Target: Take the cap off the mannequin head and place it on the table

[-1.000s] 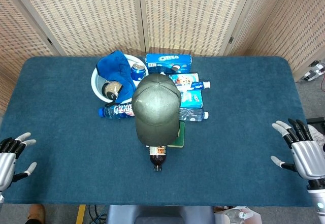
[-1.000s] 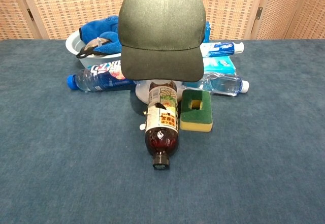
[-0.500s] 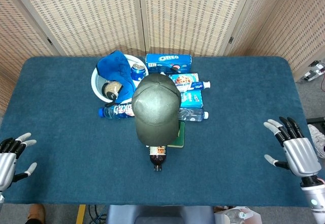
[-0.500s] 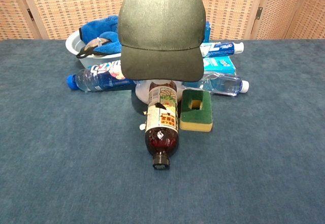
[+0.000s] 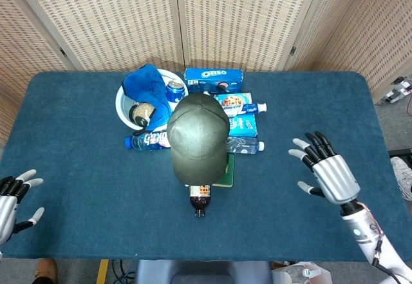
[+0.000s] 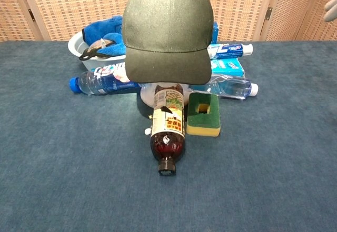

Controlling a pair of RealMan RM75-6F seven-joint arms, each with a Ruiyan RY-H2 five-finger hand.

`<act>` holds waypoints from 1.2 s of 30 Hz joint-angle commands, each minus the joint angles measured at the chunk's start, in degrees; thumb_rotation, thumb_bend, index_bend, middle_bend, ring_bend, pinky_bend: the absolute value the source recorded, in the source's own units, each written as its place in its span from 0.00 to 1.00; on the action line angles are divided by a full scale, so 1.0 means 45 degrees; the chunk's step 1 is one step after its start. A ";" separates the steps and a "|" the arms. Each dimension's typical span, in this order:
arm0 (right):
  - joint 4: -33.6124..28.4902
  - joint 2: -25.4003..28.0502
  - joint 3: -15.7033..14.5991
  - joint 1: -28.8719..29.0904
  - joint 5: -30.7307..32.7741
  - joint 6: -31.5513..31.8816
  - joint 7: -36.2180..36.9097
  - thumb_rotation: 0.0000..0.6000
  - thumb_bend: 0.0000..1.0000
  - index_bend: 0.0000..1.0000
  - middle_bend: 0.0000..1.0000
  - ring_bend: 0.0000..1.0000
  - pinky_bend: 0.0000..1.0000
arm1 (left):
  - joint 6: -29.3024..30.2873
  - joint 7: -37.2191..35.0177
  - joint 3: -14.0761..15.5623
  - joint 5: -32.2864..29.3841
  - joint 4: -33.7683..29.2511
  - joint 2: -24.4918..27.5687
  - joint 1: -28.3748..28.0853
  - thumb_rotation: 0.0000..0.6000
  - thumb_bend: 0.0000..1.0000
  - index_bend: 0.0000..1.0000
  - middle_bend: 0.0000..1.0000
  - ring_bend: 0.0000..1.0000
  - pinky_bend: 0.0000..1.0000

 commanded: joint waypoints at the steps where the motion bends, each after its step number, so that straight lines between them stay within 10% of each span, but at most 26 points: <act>1: 0.0019 -0.0415 0.0231 0.0492 -0.0089 -0.0372 -0.0281 1.00 0.00 0.30 0.18 0.04 0.01 | 0.0019 0.0022 -0.0010 -0.0014 -0.0024 0.0021 0.0015 1.00 0.23 0.28 0.17 0.18 0.10; 12: 0.0998 -0.2221 0.0390 0.1978 -0.0844 -0.0920 -0.0446 1.00 0.00 0.01 0.00 0.00 0.00 | -0.0069 0.0208 -0.0052 -0.0163 -0.0173 0.0109 0.0012 1.00 0.23 0.28 0.17 0.18 0.10; 36: 0.2486 -0.3878 -0.0065 0.3226 -0.2367 -0.0502 -0.2072 1.00 0.00 0.00 0.00 0.00 0.00 | -0.0494 0.0480 -0.0105 -0.0302 -0.0525 0.0266 -0.0204 1.00 0.23 0.28 0.17 0.18 0.10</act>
